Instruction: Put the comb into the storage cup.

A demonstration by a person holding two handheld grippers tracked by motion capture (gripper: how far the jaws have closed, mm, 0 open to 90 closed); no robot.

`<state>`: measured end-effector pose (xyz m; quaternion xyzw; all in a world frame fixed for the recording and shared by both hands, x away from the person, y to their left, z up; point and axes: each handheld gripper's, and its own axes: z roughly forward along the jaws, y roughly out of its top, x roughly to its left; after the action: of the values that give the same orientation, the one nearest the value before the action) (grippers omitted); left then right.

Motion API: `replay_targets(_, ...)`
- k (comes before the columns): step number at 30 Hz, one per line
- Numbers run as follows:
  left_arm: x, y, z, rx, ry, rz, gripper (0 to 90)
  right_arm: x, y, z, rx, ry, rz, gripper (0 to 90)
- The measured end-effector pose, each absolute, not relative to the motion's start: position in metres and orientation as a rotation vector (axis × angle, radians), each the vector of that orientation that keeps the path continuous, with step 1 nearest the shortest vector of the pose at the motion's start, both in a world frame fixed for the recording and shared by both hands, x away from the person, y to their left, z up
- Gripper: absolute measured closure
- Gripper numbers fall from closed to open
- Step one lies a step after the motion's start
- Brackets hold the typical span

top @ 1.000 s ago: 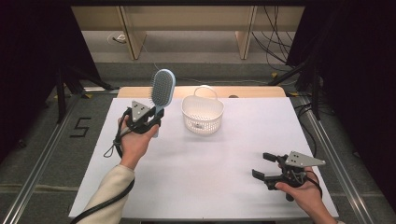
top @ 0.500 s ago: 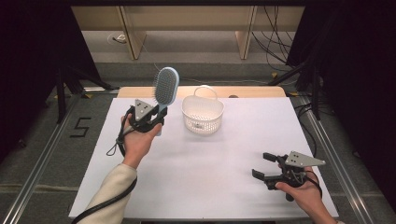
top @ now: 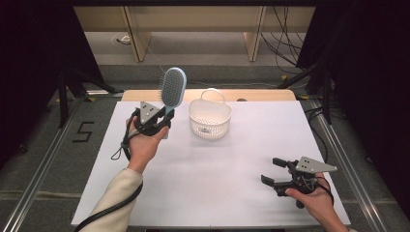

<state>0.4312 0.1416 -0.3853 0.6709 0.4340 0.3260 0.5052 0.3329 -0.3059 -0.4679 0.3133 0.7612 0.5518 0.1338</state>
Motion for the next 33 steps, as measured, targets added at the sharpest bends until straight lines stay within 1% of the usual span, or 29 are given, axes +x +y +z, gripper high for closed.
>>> replay_targets(33, 0.443, 0.125, -0.382, 1.612, 1.029, 0.776, 69.5, 0.333, -0.306, -0.468, 0.907, 2.207, 1.600, 15.9)
